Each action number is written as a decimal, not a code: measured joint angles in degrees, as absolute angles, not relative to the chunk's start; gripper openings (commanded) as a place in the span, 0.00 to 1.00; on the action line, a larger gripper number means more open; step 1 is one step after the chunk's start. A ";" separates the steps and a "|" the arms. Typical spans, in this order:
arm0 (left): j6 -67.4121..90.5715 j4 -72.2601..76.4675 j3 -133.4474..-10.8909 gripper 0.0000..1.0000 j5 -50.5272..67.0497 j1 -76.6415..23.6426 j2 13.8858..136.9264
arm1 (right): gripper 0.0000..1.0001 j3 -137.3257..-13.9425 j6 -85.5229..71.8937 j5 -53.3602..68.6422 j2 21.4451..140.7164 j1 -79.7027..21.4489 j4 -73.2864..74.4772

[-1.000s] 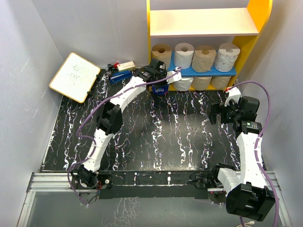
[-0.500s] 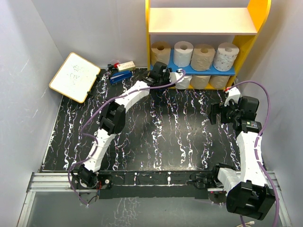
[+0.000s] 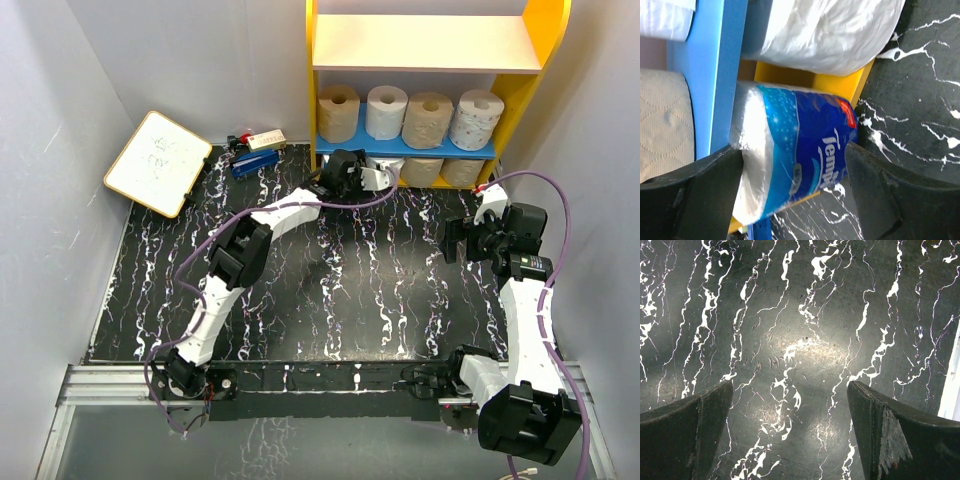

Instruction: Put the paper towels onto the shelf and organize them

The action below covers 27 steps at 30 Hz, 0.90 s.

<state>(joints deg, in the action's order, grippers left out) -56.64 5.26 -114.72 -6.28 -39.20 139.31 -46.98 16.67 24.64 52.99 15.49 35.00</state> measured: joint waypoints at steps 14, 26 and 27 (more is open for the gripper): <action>-58.19 8.58 -108.18 0.87 -13.19 -43.77 127.94 | 0.98 -46.98 16.88 25.36 52.97 15.51 35.42; -41.65 -14.48 -107.48 0.98 -6.44 -43.27 124.66 | 0.98 -46.98 16.88 25.23 52.84 15.49 35.86; -40.49 -15.68 -106.52 0.98 -5.32 -43.20 124.66 | 0.98 -46.98 16.88 25.21 52.84 15.49 35.86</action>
<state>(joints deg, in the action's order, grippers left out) -40.49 -15.68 -106.52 -5.32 -43.20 124.66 -46.98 16.88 25.21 52.84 15.49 35.86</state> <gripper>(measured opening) 0.978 0.983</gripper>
